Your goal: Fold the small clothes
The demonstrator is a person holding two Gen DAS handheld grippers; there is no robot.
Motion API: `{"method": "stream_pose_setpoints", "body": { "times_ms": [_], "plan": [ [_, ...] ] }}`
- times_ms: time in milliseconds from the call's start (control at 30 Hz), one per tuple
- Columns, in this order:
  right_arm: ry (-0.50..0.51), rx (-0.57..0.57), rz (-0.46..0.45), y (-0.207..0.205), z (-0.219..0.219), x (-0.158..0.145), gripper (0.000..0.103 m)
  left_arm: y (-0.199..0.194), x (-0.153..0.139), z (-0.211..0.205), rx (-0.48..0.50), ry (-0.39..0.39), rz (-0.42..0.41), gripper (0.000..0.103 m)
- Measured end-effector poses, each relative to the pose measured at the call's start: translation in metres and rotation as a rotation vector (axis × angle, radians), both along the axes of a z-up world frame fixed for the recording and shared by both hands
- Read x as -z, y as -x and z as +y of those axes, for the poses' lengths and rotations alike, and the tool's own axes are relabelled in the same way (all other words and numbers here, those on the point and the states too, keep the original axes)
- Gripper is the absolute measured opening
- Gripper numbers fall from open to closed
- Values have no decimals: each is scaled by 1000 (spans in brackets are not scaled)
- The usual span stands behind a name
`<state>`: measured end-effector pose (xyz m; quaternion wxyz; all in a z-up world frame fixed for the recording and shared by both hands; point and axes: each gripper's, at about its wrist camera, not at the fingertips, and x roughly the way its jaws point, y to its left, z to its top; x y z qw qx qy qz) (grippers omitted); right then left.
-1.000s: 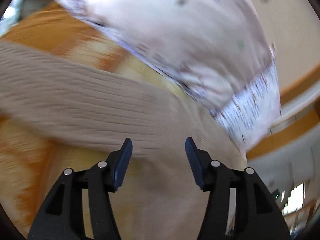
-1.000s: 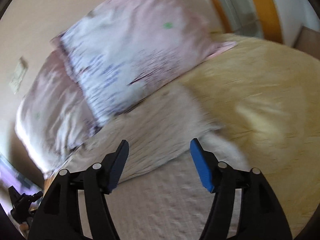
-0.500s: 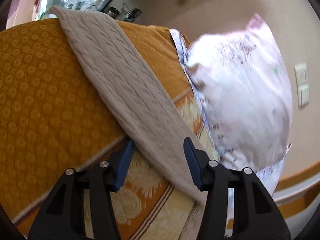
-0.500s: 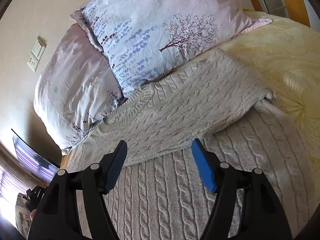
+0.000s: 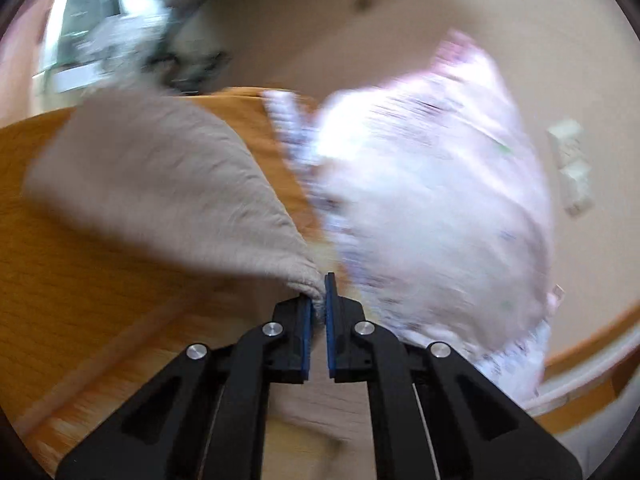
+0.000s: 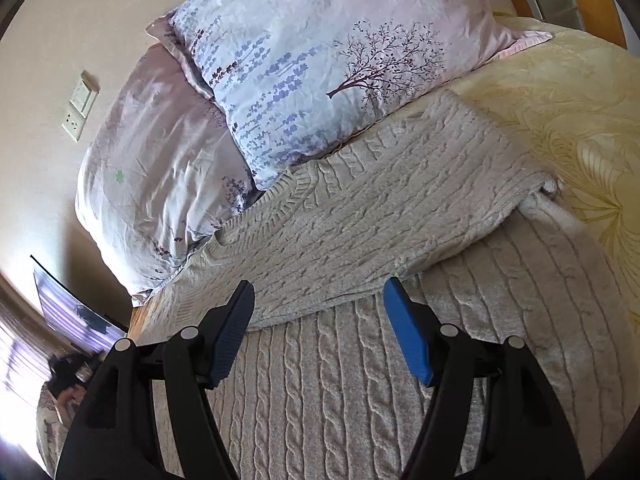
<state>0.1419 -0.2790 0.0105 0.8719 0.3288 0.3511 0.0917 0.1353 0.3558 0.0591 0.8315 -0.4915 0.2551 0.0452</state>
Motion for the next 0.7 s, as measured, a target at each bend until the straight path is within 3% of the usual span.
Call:
{"method": "stream_pose_setpoints", "body": {
  "times_ms": [100,267,400,500,567,667,700],
  "plan": [
    [-11,0,-6,1,-2,0,69,-25,-33,-59,150,-64,-78,5],
    [-13,-14,-8,6,-4,-6,69,-62,-51,-172,424,-106,-139,5],
    [15,-3,-23,15,-12,-16,69,-85,-26,-288,681,-145,-85,6],
    [45,10,-14,18,-22,-22,69,-93,13,-352,818,-214,42,14],
    [69,1,-9,18,-27,-30,69,-88,30,-366,855,-205,91,26],
    [112,-46,-18,12,-26,-43,69,-76,28,-353,885,-172,63,49],
    [134,-78,-33,8,-21,-50,69,-68,21,-336,865,-178,40,52]
  ]
}}
